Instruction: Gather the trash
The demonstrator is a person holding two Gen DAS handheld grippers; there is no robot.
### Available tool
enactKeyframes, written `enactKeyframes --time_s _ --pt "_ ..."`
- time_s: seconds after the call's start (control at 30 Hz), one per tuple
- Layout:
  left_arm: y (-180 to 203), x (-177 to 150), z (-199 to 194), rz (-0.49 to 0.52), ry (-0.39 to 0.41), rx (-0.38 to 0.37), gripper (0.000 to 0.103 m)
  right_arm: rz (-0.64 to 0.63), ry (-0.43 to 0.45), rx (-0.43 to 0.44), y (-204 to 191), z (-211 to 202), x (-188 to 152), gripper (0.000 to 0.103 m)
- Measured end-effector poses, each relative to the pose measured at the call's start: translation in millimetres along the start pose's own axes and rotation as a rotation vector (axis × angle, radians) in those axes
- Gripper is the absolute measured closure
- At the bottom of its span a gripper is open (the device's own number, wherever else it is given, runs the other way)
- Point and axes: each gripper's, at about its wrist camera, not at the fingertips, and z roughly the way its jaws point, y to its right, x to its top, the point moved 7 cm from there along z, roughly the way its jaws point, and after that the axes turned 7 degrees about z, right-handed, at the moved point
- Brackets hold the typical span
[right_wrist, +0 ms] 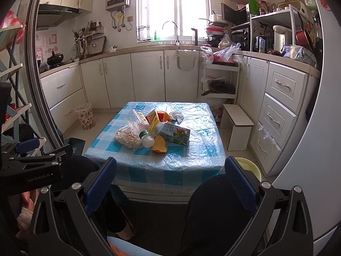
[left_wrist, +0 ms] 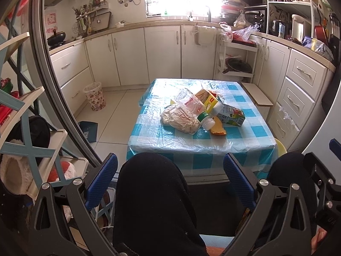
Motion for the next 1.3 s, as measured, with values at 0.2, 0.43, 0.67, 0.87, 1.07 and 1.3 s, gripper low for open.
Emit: enactKeyframes --time_s 0.2,0.43,0.67,0.87,1.07,1.3 --pt "-9 4 38 -0.018 -0.055 0.037 0.008 0.001 -0.023 0.031 6 34 2 0.006" --pt "-7 26 89 -0.014 -0.104 0.05 0.008 0.037 -0.063 0.041 29 86 8 0.006" --pt "5 51 142 -0.025 -0.148 0.009 0.008 0.036 -0.112 0.074 36 129 10 0.006" --pt "14 71 192 -0.061 -0.209 -0.03 0.008 0.011 -0.149 0.108 36 163 14 0.006" --pt "28 86 237 -0.073 -0.258 -0.055 0.008 -0.005 -0.154 0.121 40 192 27 0.006" --pt "41 97 302 -0.149 -0.364 -0.127 0.008 -0.016 -0.188 0.26 22 227 48 0.006"
